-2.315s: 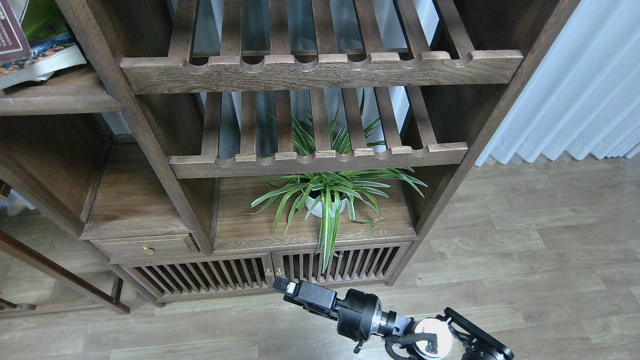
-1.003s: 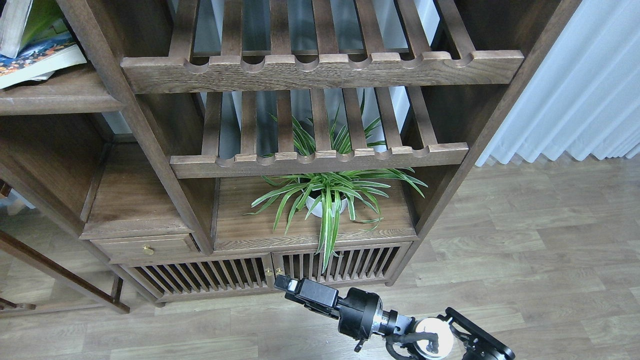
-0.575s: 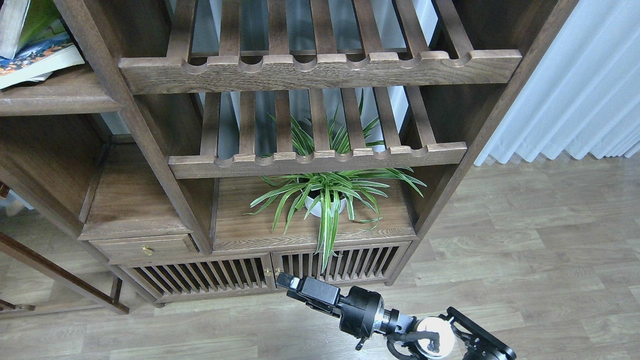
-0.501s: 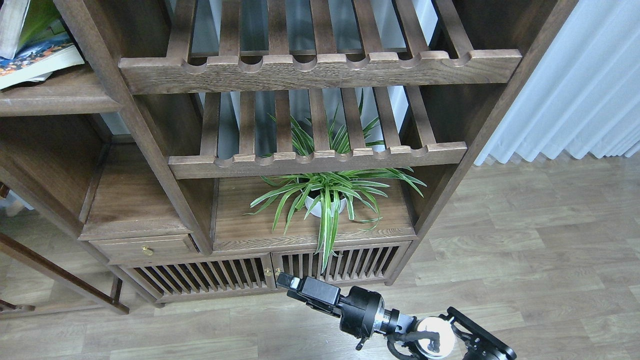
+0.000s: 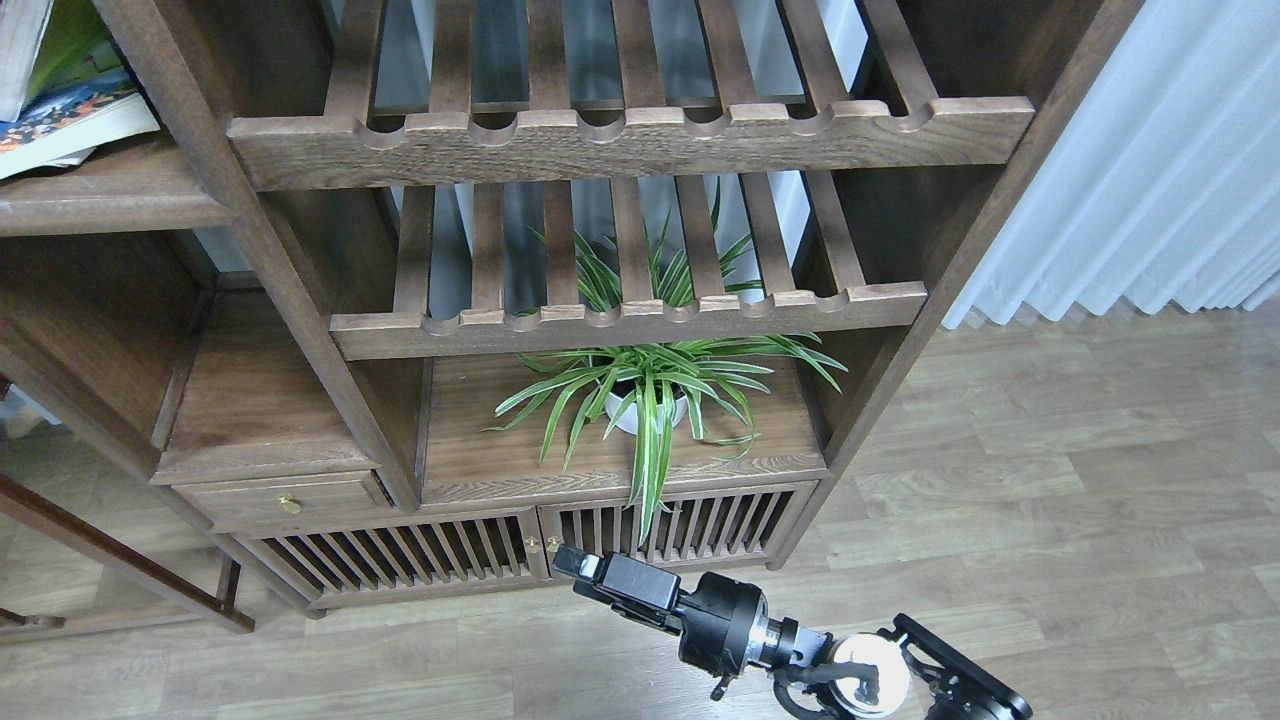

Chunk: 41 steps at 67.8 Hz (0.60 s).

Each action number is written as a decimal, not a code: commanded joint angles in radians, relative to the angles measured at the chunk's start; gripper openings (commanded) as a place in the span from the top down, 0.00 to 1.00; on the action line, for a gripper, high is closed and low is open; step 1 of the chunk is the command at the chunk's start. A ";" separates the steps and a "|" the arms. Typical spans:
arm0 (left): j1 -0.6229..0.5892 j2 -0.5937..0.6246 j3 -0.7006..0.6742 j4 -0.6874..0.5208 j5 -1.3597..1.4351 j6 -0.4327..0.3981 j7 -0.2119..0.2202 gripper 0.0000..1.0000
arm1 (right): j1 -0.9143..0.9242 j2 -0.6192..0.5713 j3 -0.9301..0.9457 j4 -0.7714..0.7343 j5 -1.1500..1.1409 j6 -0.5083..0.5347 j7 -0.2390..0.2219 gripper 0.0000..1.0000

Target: Organize books on shelf

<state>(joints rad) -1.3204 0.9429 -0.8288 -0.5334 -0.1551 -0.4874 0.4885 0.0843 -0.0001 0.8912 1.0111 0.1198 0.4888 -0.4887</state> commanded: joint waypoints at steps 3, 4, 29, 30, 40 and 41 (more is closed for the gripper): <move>0.001 -0.015 0.014 0.020 0.000 -0.001 0.000 0.95 | 0.002 0.000 0.000 0.000 0.000 0.000 0.000 0.01; 0.001 -0.016 0.014 0.023 0.000 -0.001 0.000 0.94 | 0.000 0.000 0.000 0.001 0.000 0.000 0.000 0.01; 0.001 -0.044 0.019 0.029 -0.001 -0.001 0.000 0.55 | 0.002 0.000 0.000 0.001 0.001 0.000 0.000 0.01; 0.001 -0.044 0.019 0.029 -0.001 -0.001 0.000 0.53 | 0.002 0.000 0.000 0.001 0.001 0.000 0.000 0.01; -0.002 -0.044 0.039 0.013 0.015 -0.001 0.000 0.26 | 0.000 0.000 0.000 0.001 0.001 0.000 0.000 0.01; -0.003 -0.044 0.039 0.013 0.017 -0.001 0.000 0.25 | 0.000 0.000 0.000 0.001 0.001 0.000 0.000 0.01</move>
<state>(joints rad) -1.3203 0.8992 -0.8031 -0.5101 -0.1526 -0.4888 0.4885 0.0849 0.0000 0.8912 1.0124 0.1212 0.4888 -0.4887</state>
